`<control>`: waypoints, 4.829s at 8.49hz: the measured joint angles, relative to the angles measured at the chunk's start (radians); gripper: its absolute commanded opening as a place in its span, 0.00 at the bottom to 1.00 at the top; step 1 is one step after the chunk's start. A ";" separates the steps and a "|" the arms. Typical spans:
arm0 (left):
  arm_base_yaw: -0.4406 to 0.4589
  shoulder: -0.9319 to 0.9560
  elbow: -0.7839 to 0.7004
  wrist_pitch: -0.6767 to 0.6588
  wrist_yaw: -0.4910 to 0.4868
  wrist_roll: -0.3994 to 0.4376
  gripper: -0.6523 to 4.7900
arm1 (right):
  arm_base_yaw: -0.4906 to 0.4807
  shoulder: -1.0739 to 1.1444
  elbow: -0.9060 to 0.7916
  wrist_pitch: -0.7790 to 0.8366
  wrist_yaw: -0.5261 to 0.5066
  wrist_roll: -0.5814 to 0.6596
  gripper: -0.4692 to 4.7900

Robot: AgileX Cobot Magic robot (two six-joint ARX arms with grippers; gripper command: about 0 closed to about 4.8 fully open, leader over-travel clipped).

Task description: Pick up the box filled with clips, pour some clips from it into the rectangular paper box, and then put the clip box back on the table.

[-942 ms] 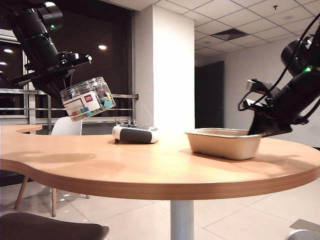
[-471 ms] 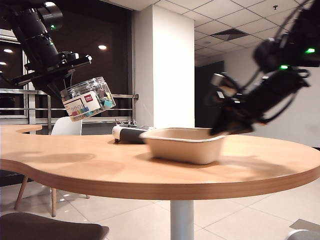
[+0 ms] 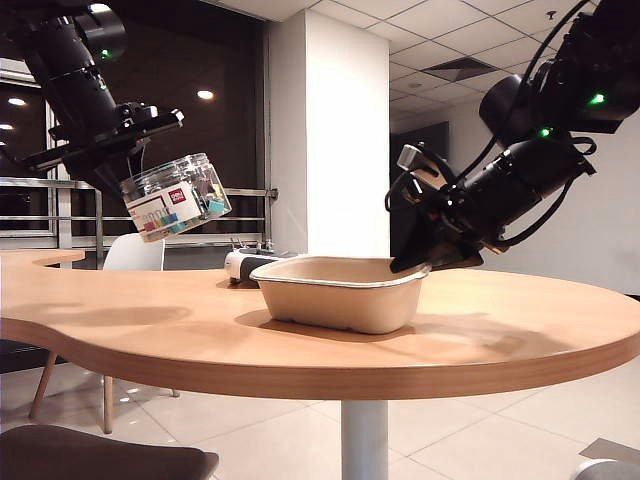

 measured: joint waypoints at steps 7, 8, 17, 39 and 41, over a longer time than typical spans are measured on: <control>-0.117 0.000 0.055 0.096 -0.065 0.026 0.11 | -0.007 -0.095 -0.001 0.040 0.021 0.001 0.49; -0.132 -0.001 0.055 0.121 -0.083 0.029 0.11 | -0.007 -0.108 -0.001 0.047 0.033 0.001 0.33; -0.470 0.052 -0.616 1.714 -0.433 0.433 0.11 | -0.019 -0.310 -0.001 0.304 0.397 -0.003 0.09; -0.479 0.227 -0.595 1.949 -0.380 0.320 0.11 | -0.019 -0.310 -0.001 0.272 0.357 -0.003 0.09; -0.479 0.227 -0.594 2.054 -0.360 0.555 0.11 | -0.019 -0.310 -0.001 0.272 0.356 -0.003 0.09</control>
